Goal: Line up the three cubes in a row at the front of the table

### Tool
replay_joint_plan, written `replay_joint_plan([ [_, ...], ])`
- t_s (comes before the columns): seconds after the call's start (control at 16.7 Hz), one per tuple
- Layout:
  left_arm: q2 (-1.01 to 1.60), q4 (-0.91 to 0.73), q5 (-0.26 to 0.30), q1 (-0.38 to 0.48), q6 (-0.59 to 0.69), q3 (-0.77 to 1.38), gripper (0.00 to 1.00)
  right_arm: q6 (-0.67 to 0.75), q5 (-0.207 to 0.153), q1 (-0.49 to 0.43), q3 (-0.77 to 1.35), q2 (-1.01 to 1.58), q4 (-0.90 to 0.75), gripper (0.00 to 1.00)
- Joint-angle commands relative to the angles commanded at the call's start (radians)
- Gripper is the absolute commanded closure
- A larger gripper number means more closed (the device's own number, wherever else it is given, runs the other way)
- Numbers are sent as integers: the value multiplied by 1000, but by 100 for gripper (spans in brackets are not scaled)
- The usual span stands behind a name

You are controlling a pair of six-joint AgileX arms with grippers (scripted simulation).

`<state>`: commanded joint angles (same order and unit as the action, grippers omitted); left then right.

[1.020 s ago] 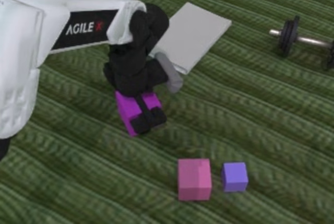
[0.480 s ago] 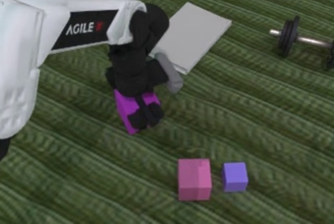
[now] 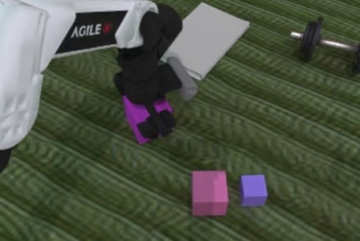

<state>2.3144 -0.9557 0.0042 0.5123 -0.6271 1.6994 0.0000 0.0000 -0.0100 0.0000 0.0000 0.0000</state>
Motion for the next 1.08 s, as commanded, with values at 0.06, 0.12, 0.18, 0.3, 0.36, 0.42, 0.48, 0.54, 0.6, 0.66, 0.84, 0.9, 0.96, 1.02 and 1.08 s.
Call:
replay_joint_plan([
  [0.06, 0, 0, 0, 0, 0, 0, 100, 0, 0, 0, 0, 0, 0, 0],
  [0.12, 0, 0, 0, 0, 0, 0, 100, 0, 0, 0, 0, 0, 0, 0],
  [0.18, 0, 0, 0, 0, 0, 0, 100, 0, 0, 0, 0, 0, 0, 0],
  [0.3, 0, 0, 0, 0, 0, 0, 100, 0, 0, 0, 0, 0, 0, 0],
  [0.36, 0, 0, 0, 0, 0, 0, 100, 0, 0, 0, 0, 0, 0, 0],
  [0.42, -8, -4, 3, -1, 0, 0, 100, 0, 0, 0, 0, 0, 0, 0],
  [0.48, -9, -7, 3, -1, 0, 3, 100, 0, 0, 0, 0, 0, 0, 0],
  [0.54, -12, -21, 3, -1, 0, 15, 100, 0, 0, 0, 0, 0, 0, 0],
  [0.6, -18, -45, 2, -3, 0, 33, 100, 0, 0, 0, 0, 0, 0, 0],
  [0.66, -28, -75, 2, -6, 1, 55, 100, 0, 0, 0, 0, 0, 0, 0],
  [0.84, -59, -186, 2, -15, 2, 125, 100, 0, 0, 0, 0, 0, 0, 0],
  [0.9, -68, -214, 2, -17, 2, 144, 100, 0, 0, 0, 0, 0, 0, 0],
  [0.96, -77, -232, 2, -19, 2, 156, 100, 0, 0, 0, 0, 0, 0, 0],
  [1.02, -81, -239, 2, -19, 3, 162, 100, 0, 0, 0, 0, 0, 0, 0],
  [1.08, -81, -239, 2, -19, 3, 162, 100, 0, 0, 0, 0, 0, 0, 0],
])
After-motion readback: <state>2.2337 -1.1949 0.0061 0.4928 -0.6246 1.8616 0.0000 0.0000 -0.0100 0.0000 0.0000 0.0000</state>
